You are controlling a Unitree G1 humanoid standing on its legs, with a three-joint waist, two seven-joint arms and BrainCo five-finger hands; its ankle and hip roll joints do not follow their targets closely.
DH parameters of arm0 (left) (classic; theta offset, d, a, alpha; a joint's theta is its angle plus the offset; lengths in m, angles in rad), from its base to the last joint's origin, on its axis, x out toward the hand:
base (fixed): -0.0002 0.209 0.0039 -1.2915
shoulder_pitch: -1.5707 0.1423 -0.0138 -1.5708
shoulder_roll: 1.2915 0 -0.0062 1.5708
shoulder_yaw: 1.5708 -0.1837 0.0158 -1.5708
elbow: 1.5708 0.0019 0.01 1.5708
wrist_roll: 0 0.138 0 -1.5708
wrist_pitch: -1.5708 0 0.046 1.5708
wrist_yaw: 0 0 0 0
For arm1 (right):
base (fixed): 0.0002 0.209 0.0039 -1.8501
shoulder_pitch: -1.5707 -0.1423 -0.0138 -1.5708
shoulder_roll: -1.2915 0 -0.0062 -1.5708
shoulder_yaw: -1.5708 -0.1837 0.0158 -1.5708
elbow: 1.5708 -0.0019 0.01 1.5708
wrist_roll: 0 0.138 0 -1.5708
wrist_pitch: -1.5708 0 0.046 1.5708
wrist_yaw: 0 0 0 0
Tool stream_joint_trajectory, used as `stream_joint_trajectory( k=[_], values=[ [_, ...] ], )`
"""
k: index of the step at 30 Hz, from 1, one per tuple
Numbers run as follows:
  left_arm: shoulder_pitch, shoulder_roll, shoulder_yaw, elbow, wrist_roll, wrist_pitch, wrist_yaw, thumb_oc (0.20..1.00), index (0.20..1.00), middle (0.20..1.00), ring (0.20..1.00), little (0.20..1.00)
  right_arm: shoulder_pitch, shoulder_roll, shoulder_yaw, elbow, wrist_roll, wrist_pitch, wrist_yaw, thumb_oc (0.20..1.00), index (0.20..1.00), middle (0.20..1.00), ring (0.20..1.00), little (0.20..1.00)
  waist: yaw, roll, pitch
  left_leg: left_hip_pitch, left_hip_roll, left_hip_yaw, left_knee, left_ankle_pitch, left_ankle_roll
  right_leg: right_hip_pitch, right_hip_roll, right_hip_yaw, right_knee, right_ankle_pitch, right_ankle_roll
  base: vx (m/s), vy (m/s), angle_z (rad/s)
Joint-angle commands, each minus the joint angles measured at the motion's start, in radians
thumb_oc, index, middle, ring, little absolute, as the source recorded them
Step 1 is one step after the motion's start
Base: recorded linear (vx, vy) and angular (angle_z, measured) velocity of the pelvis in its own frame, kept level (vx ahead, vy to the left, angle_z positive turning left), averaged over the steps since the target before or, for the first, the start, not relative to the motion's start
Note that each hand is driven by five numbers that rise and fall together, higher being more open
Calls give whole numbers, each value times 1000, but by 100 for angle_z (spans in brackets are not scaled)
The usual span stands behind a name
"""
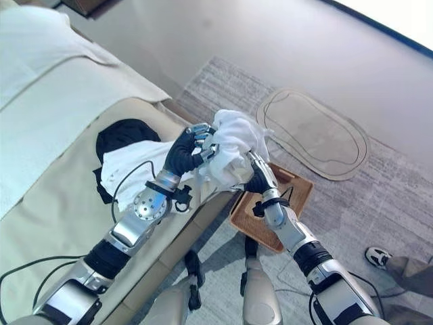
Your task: Pick up clothes into the bucket
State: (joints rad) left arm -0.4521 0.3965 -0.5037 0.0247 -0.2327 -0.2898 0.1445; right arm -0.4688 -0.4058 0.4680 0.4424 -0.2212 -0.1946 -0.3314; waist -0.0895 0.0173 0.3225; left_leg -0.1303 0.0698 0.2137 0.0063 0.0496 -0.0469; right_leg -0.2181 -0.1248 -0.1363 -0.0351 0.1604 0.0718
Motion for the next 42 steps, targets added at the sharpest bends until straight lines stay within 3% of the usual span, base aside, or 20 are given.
stream_joint_trajectory(
  k=[1, 7, 10, 18, 29, 30, 31, 32, 33, 34, 42],
  values=[
    [22, -14, -24, -87, -53, -42, -39, 200, 200, 200, 200, 200, 10, 14, -5, -73, 55, -55, 26, 1000, 1000, 1000, 1000, 1000, 23, -23, -112, -7, 46, -53, 46, -3, -39, 68, -73, -10, 17, -28, 120, 168, -10, 9],
    [63, -4, -25, -118, -55, -22, -60, 200, 200, 200, 200, 200, 70, 42, -40, -148, 99, -63, 31, 1000, 1000, 1000, 1000, 1000, 26, -24, -151, 60, 47, -49, 19, -11, -37, 127, -67, -16, -1, -40, 122, 111, -2, 6],
    [97, -1, -17, -133, -55, -8, -69, 200, 200, 200, 200, 200, 135, 77, -67, -178, 190, -68, 49, 1000, 1000, 1000, 1000, 1000, 25, -24, -174, 96, 47, -39, -3, -14, -35, 157, -63, -20, -8, -47, 124, 73, 1, -2],
    [155, 7, 2, -145, -78, 7, -84, 200, 200, 200, 200, 200, 200, 79, -108, -244, 185, -67, 25, 1000, 1000, 1000, 1000, 1000, 24, -24, -206, 134, 49, -39, -22, -16, -34, 188, -58, -29, -14, -56, 126, 47, -7, -1],
    [161, -25, -65, -176, -212, 29, -134, 200, 200, 200, 200, 200, 137, 132, -18, -267, 269, -85, 74, 1000, 1000, 1000, 1000, 1000, 38, -21, -225, 151, 49, -40, -27, -19, -32, 211, -56, -33, -19, -62, 125, 0, 0, 0],
    [166, -28, -79, -182, -238, 34, -144, 200, 200, 200, 200, 200, 123, 143, -1, -267, 284, -86, 82, 900, 900, 900, 900, 900, 42, -22, -227, 149, 47, -37, -25, -13, -29, 208, -58, -32, -19, -56, 123, 25, 1, 4],
    [171, -34, -95, -186, -273, 41, -153, 200, 200, 200, 200, 200, 108, 152, 18, -268, 294, -84, 87, 561, 561, 561, 561, 561, 45, -20, -229, 156, 47, -37, -25, -22, -30, 216, -57, -33, -20, -61, 124, -30, -3, 3],
    [171, -33, -95, -186, -273, 41, -153, 200, 200, 200, 200, 200, 107, 152, 18, -267, 294, -84, 87, 504, 504, 504, 504, 504, 45, -22, -228, 151, 46, -36, -24, -15, -28, 211, -58, -32, -19, -55, 122, 0, 0, 0],
    [169, -34, -100, -188, -282, 43, -157, 200, 200, 200, 200, 200, 101, 155, 24, -264, 296, -84, 88, 319, 319, 319, 319, 319, 45, -22, -229, 151, 46, -37, -23, -15, -28, 212, -58, -32, -20, -55, 122, 0, 0, 0],
    [171, -35, -106, -193, -294, 45, -160, 200, 200, 200, 200, 200, 99, 157, 31, -265, 299, -84, 91, 200, 200, 200, 200, 200, 46, -20, -231, 156, 47, -37, -25, -22, -28, 217, -57, -33, -21, -60, 124, 0, 0, 0],
    [155, -42, -120, -195, -305, 51, -169, 200, 200, 200, 200, 200, 98, 151, 68, -270, 334, -79, 130, 200, 200, 200, 200, 200, 48, -23, -237, 155, 43, -38, -31, -21, -28, 217, -57, -36, -28, -56, 124, -4, 0, 0]
  ],
)
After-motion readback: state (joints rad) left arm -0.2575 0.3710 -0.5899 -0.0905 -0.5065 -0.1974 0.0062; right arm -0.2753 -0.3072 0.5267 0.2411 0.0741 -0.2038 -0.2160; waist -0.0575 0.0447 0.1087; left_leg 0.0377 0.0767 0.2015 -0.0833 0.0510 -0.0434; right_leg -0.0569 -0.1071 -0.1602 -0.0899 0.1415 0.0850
